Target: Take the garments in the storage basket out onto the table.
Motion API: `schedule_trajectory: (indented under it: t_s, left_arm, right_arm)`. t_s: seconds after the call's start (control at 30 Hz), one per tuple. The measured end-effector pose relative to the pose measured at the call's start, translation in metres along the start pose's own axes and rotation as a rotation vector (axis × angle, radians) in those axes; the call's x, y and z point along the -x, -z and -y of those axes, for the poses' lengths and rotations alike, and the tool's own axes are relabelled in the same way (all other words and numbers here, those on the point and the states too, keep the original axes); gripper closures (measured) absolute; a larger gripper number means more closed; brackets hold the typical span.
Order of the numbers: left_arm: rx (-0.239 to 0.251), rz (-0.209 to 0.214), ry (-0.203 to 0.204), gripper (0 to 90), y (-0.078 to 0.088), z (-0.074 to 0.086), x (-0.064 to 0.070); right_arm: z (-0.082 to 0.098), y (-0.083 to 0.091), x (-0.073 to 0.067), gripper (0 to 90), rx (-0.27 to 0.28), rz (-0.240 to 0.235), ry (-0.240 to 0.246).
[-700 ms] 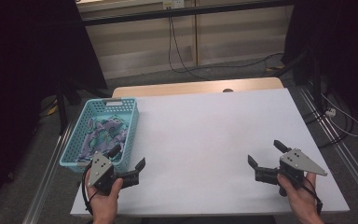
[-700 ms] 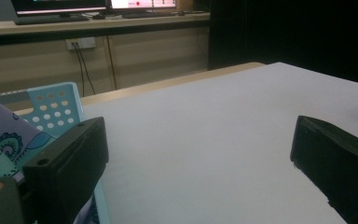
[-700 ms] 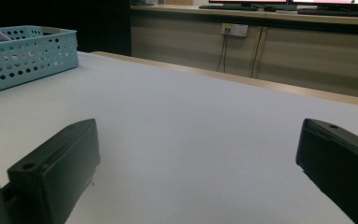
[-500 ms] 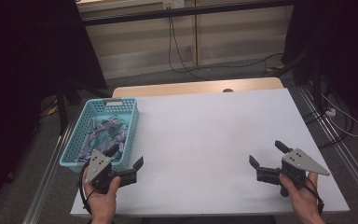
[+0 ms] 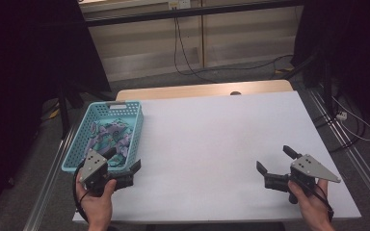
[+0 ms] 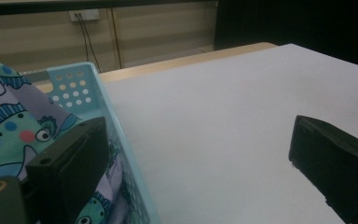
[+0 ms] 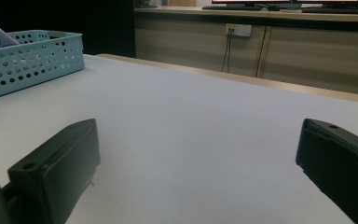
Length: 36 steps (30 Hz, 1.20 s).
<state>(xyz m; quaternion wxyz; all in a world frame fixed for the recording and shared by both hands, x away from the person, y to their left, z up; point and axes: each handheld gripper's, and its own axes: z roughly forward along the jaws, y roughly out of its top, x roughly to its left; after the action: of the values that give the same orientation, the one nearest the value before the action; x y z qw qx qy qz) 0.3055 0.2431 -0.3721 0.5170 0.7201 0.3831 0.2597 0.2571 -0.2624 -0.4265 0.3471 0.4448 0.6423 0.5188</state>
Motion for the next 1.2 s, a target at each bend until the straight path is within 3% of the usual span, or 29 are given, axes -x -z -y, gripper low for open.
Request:
schedule_trajectory:
  t_s: [0.13,0.17,0.3,0.43,0.67,0.7,0.87,0.97,1.03,1.13,1.2]
  left_arm:
    - [-0.002,-0.019,0.009,5.3,0.003,-0.002,-0.008]
    - [-0.007,-0.042,0.03,5.3,0.004,-0.002,-0.014]
    - [-0.031,-0.063,0.05,6.5,0.003,-0.002,-0.023]
    - [-0.028,-0.095,0.049,6.5,0.003,-0.005,-0.037]
    - [-0.054,-0.083,0.055,6.8,0.007,-0.008,-0.048]
    - [-0.068,-0.085,0.04,6.7,0.009,-0.01,-0.049]
    - [-0.059,-0.1,0.038,5.7,0.013,-0.014,-0.055]
    - [-0.094,-0.104,0.034,5.5,0.012,-0.019,-0.061]
    - [-0.105,-0.096,0.064,5.1,0.01,-0.021,-0.066]
    - [-0.114,-0.09,0.069,5.1,0.011,-0.023,-0.07]
    - [-0.132,-0.113,0.085,5.1,0.01,-0.025,-0.075]
  right_arm:
    - [0.001,-0.002,-0.001,0.0,-0.011,-0.003,0.001]
    - [0.002,-0.002,-0.001,0.0,-0.011,-0.004,0.001]
    - [0.002,-0.002,0.0,0.0,-0.015,-0.006,-0.003]
    - [0.004,-0.004,0.002,0.0,-0.026,-0.012,-0.007]
    - [0.004,-0.005,0.001,0.0,-0.033,-0.014,-0.005]
    - [0.005,-0.006,0.001,0.0,-0.037,-0.016,-0.006]
    - [0.005,-0.008,0.0,0.0,-0.045,-0.02,-0.013]
    - [0.006,-0.009,0.0,0.0,-0.044,-0.021,-0.012]
    - [0.005,-0.01,-0.001,0.0,-0.043,-0.026,-0.012]
    - [0.005,-0.011,-0.001,0.0,-0.045,-0.029,-0.01]
    - [0.005,-0.011,-0.002,0.0,-0.044,-0.032,-0.009]
